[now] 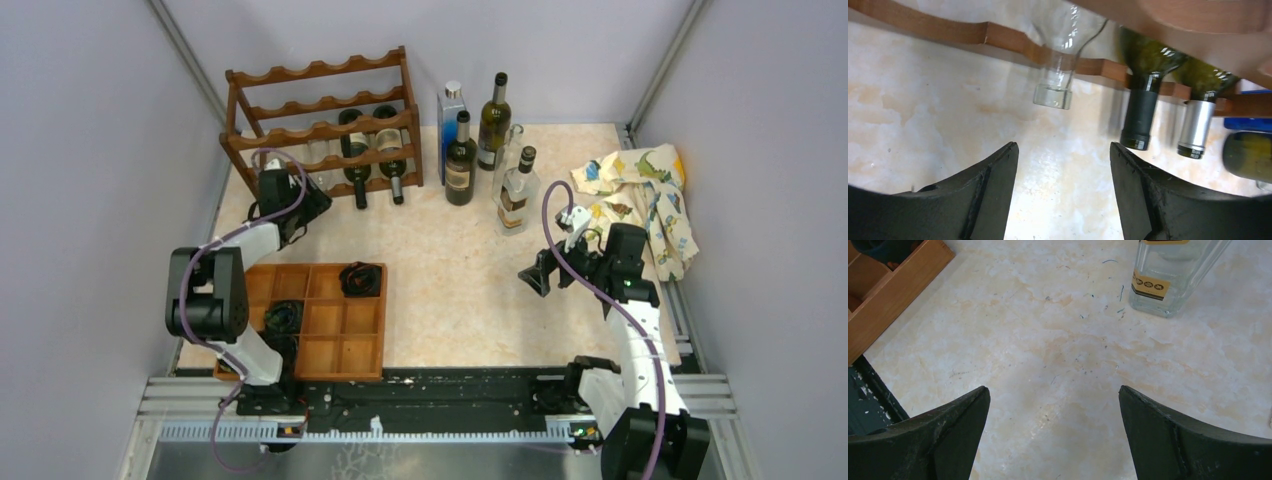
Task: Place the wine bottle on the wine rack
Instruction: Adjust the wine bottle in the wine rack.
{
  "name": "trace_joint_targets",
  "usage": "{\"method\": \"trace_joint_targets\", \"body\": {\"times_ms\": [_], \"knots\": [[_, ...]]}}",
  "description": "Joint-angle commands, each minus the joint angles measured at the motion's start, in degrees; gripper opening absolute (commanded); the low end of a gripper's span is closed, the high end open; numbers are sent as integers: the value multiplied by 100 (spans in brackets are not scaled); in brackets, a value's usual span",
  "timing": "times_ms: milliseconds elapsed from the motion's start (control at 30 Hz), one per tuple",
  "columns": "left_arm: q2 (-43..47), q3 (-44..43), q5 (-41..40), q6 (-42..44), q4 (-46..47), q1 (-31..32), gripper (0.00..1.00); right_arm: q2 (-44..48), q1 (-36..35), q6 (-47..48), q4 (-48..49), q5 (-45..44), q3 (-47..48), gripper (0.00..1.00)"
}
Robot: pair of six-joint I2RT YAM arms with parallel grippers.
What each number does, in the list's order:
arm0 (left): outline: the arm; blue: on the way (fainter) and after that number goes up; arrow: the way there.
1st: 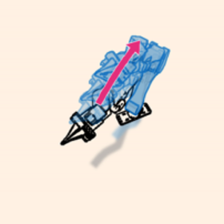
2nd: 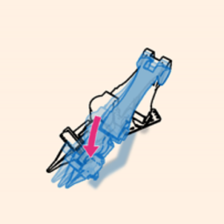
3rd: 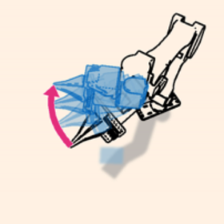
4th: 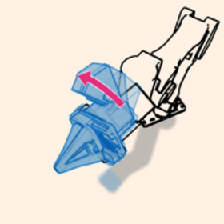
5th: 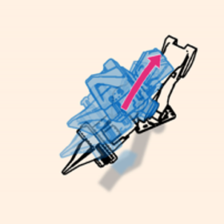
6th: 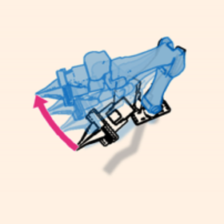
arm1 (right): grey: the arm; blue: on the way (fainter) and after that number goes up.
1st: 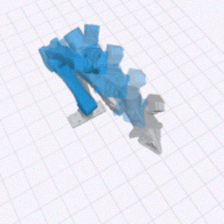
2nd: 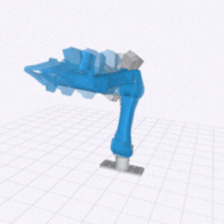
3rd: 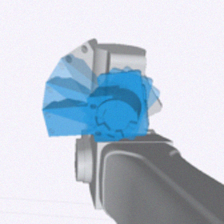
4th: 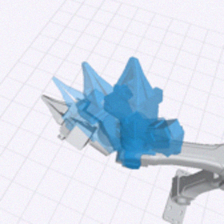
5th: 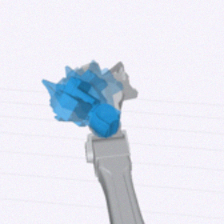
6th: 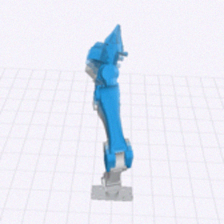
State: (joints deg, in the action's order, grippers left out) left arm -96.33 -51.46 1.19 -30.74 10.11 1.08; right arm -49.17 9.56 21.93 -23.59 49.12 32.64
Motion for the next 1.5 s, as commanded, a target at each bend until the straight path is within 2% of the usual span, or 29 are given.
{"method": "trace_joint_targets", "body": {"times_ms": [0,67,167,233,333,600,800,867,1100,1267,1467], "knots": [[485,145,120,20,-67,-28,69,75,46,74,127,144,67,98],[610,236,8,-92,-248,-22,57,82,50,74,120,141,67,98],[713,415,-207,-276,-390,-29,19,75,46,74,127,141,58,98],[648,483,-311,-356,-381,-39,11,79,46,74,126,150,58,98],[326,360,-260,-407,-423,-54,7,65,50,74,127,167,58,98],[-674,-320,-251,-803,-340,-68,5,39,46,74,127,163,49,98],[-1053,-742,-331,-952,-213,-69,7,44,52,83,115,124,49,98],[-1099,-829,-351,-962,-198,-65,10,32,46,83,125,109,49,98],[-1030,-694,-311,-902,364,-67,34,5,46,92,112,77,36,98],[-875,-596,-14,-866,381,-257,36,-13,47,108,104,88,36,98],[-150,-32,644,-732,278,-398,39,1,46,152,63,209,62,98]]}}
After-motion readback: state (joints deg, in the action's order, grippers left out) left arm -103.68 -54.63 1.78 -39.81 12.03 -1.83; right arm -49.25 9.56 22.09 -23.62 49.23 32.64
